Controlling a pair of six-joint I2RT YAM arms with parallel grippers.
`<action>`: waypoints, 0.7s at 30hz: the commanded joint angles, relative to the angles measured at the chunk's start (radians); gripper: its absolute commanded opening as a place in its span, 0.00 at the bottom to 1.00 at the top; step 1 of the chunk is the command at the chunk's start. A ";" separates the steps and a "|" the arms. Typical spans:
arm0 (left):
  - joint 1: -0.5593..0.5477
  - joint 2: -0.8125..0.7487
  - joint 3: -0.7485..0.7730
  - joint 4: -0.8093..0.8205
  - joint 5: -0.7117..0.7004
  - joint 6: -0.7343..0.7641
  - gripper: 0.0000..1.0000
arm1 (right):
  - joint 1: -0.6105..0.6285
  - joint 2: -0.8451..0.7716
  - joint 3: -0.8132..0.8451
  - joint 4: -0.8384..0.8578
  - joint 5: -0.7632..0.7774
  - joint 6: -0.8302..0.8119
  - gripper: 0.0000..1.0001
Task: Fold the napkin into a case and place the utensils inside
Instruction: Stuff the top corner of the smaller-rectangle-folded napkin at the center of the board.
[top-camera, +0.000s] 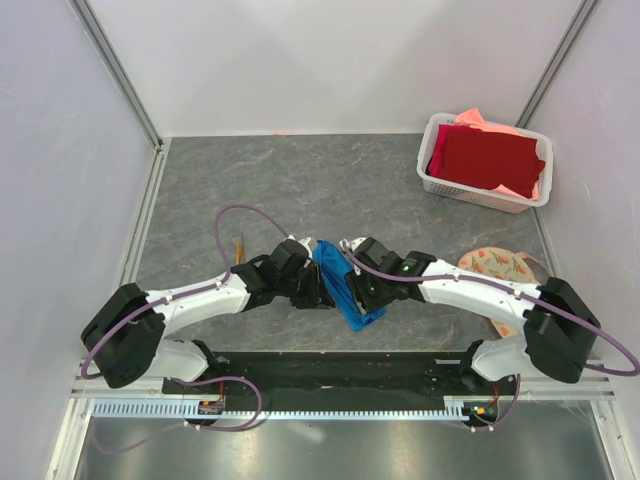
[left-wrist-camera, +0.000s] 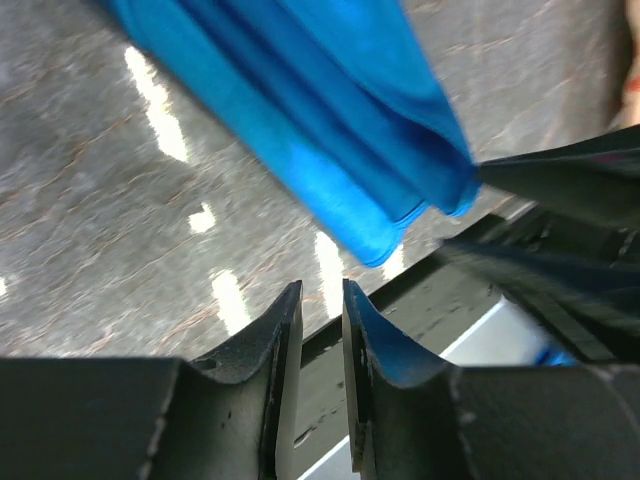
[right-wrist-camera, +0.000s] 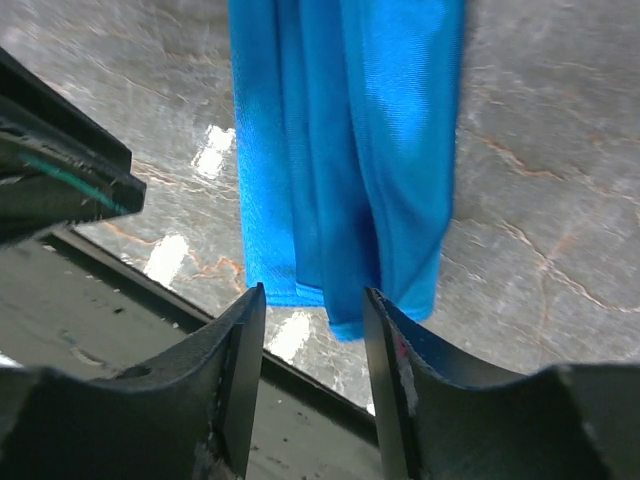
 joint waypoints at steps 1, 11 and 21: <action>-0.005 0.013 0.001 0.087 0.008 -0.071 0.29 | 0.042 0.064 0.052 -0.004 0.096 0.016 0.54; -0.008 0.124 0.014 0.136 -0.003 -0.070 0.26 | 0.102 0.162 0.109 -0.012 0.171 0.010 0.56; -0.010 0.173 0.006 0.153 -0.017 -0.077 0.22 | 0.154 0.231 0.149 -0.046 0.267 0.030 0.51</action>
